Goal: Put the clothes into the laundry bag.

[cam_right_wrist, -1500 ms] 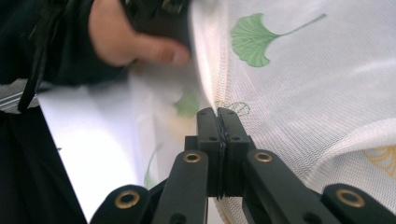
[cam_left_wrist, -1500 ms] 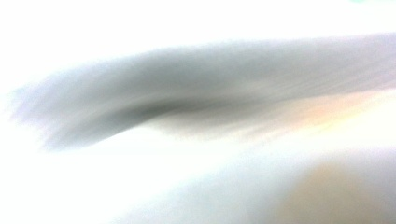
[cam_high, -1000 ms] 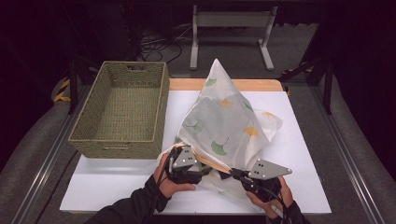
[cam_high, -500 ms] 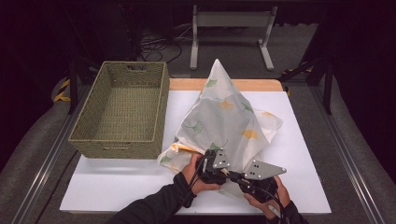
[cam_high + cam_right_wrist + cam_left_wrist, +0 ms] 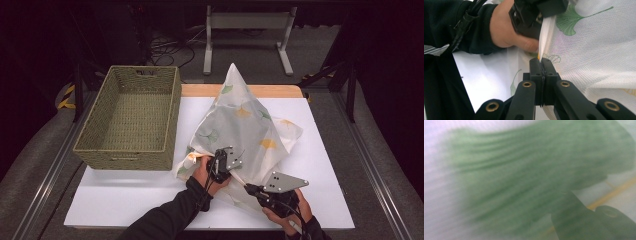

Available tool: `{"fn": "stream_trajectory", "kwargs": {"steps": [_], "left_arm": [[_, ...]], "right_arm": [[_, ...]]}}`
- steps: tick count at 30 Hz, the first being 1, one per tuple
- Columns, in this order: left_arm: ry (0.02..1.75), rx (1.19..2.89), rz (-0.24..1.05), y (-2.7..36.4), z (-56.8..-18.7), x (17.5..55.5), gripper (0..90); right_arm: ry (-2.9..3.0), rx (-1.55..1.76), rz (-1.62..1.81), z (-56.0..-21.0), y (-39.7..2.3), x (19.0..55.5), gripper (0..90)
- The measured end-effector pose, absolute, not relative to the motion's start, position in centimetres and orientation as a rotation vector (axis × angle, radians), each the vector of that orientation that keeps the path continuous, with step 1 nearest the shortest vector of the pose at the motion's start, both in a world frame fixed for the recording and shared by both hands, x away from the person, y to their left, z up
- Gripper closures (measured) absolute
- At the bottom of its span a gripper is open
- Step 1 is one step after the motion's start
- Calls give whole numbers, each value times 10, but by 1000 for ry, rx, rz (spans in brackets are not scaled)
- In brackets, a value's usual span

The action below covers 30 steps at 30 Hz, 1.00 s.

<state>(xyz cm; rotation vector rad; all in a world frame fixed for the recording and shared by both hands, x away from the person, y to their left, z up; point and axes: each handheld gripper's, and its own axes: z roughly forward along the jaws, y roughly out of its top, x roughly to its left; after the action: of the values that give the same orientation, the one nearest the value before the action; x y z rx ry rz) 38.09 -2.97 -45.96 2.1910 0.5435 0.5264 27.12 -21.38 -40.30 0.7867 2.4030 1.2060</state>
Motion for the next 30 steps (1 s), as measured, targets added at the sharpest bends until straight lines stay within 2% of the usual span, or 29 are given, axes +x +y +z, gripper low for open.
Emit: {"fn": "stream_trajectory", "kwargs": {"steps": [4, 5, 7, 10, 14, 18, 20, 22, 27, 30], "left_arm": [[555, 2174, 470, -25, -460, 382, 862], [546, 2174, 436, -23, -459, 380, 840], [517, 2194, 411, -17, -457, 375, 733], [485, 2196, 388, -7, -452, 368, 668], [474, 2186, 352, 14, -442, 358, 624], [425, 2201, 344, 40, -435, 345, 671], [380, 2217, 335, 48, -436, 339, 757], [381, 2233, 363, 50, -438, 338, 772], [524, 2244, 448, 47, -448, 354, 777], [598, 2213, 426, 40, -454, 371, 783]], "right_arm": [[2422, 783, 1177, -406, -211, 272, 894], [2423, 776, 1155, -407, -211, 272, 893], [2428, 783, 1136, -410, -211, 273, 893], [2426, 790, 1133, -411, -213, 274, 893], [2413, 803, 1141, -411, -214, 275, 892], [2400, 796, 1152, -408, -214, 274, 893], [2397, 804, 1158, -408, -215, 275, 892], [2397, 806, 1166, -408, -215, 275, 892], [2398, 764, 1193, -405, -212, 272, 893], [2396, 751, 1214, -403, -212, 270, 893]]}}
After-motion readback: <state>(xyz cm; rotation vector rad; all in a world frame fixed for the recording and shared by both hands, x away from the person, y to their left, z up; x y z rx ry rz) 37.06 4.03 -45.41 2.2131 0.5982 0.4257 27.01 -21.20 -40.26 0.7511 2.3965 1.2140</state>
